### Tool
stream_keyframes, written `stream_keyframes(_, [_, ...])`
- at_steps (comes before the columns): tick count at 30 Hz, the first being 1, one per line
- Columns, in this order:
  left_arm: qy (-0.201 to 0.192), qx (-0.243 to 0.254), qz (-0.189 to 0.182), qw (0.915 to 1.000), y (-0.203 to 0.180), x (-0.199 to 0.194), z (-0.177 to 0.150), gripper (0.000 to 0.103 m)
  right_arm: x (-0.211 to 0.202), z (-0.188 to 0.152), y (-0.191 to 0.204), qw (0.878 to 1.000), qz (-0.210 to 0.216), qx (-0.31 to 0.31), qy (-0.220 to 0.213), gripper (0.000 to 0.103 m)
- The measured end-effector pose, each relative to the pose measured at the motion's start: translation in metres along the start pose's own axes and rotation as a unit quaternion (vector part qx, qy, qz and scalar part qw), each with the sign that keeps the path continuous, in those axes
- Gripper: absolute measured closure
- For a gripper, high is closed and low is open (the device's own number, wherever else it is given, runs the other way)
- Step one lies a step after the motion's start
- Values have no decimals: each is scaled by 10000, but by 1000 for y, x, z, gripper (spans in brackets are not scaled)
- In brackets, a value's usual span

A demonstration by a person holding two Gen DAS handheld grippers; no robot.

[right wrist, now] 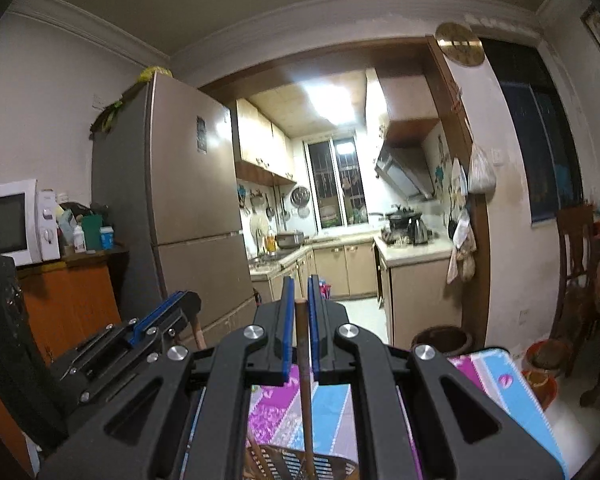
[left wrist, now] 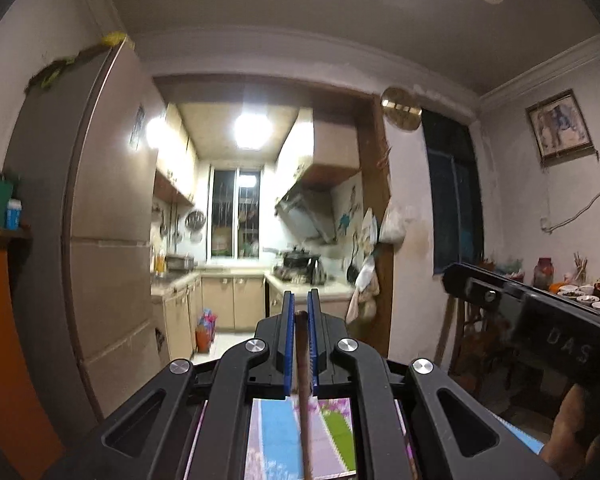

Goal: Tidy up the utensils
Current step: 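Lower both chopsticks into the holder and open both tools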

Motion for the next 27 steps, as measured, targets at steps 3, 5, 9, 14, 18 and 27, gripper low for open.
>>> stream_keyframes(3, [240, -56, 80, 9997, 11, 13, -19, 95, 14, -20, -9, 9997, -13, 135, 225, 98])
stream_keyframes(5, [408, -116, 93, 9991, 17, 20, -33, 95, 21, -32, -15, 9988, 34, 321, 375, 98])
stream_keyframes(9, [627, -108, 139, 9979, 19, 28, -51, 95, 35, -55, -26, 9953, 104, 668, 687, 98])
stream_keyframes(14, [768, -118, 177, 9968, 23, 31, -65, 95, 46, -79, -36, 9918, -21, 814, 988, 97])
stream_keyframes(18, [957, -140, 280, 9949, 27, 38, -71, 95, 52, -91, -47, 9882, -244, 889, 1226, 86])
stream_keyframes(27, [563, -324, 349, 9973, 46, 9, -32, 74, 11, -58, -62, 9931, -310, 833, 759, 59])
Point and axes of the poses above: each gripper's, at about its wrist camera, not at the fingertips, and x roughly the way its jaws point, y to its left, z to its top, the point moved 7 cm from there along x, roughly the way its jaws point, and after that the axes turned 9 degrees about y, right-handed, at the moved point
